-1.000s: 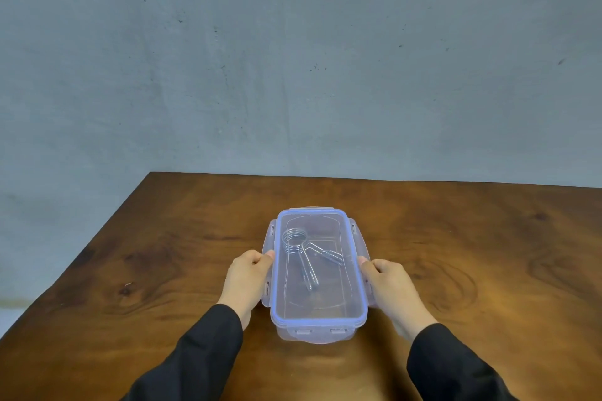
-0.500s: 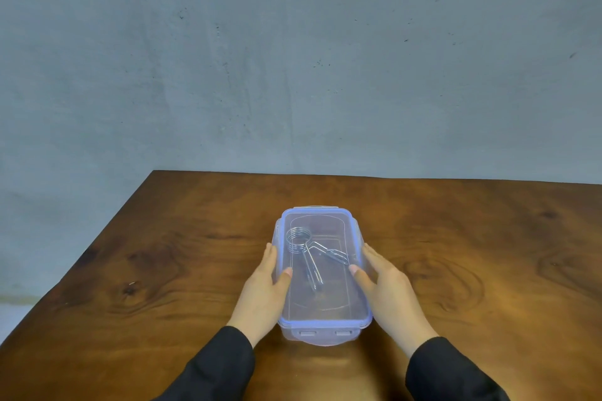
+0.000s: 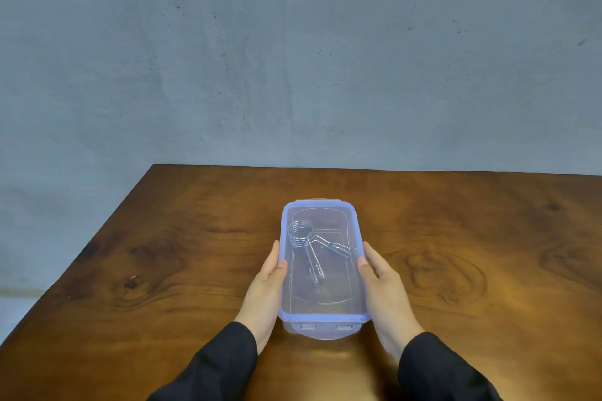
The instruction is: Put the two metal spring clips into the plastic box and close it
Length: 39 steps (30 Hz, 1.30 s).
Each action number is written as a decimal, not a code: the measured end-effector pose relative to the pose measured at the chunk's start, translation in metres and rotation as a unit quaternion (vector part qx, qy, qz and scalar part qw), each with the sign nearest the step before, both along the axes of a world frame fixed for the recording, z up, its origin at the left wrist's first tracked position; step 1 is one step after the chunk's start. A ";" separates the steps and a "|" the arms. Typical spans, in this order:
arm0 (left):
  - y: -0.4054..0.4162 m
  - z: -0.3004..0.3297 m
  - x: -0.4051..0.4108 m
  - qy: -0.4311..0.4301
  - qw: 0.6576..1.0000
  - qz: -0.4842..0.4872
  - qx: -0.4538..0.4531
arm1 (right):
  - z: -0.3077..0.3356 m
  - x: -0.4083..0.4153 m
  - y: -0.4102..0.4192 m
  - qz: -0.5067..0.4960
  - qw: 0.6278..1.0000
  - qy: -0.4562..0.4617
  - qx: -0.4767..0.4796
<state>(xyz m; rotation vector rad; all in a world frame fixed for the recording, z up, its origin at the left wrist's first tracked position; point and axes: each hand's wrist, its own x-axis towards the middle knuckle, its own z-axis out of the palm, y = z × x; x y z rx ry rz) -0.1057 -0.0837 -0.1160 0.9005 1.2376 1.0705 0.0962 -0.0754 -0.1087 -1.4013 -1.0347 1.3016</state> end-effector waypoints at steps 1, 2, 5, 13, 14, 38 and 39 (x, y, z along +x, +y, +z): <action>0.000 0.000 -0.001 0.014 1.000 -0.007 -0.003 | 0.001 0.000 -0.001 0.002 1.000 -0.008 0.000; 0.000 0.000 -0.002 0.034 0.999 -0.017 -0.006 | 0.002 0.000 -0.002 0.006 1.000 -0.021 0.000; -0.001 0.004 -0.005 0.189 0.980 -0.042 0.042 | 0.011 0.007 0.002 0.009 0.987 -0.152 0.042; -0.014 0.007 -0.002 0.588 0.711 -0.223 0.314 | 0.050 -0.012 0.099 0.241 0.827 -0.468 0.195; -0.012 0.005 -0.004 0.592 0.702 -0.221 0.328 | 0.046 -0.017 0.111 0.274 0.799 -0.508 0.168; -0.005 -0.007 -0.009 0.617 0.633 -0.220 0.413 | 0.020 -0.022 0.140 0.198 0.866 -0.416 0.194; -0.009 -0.004 -0.010 0.594 0.658 -0.233 0.401 | 0.031 -0.016 0.136 0.166 0.893 -0.362 0.209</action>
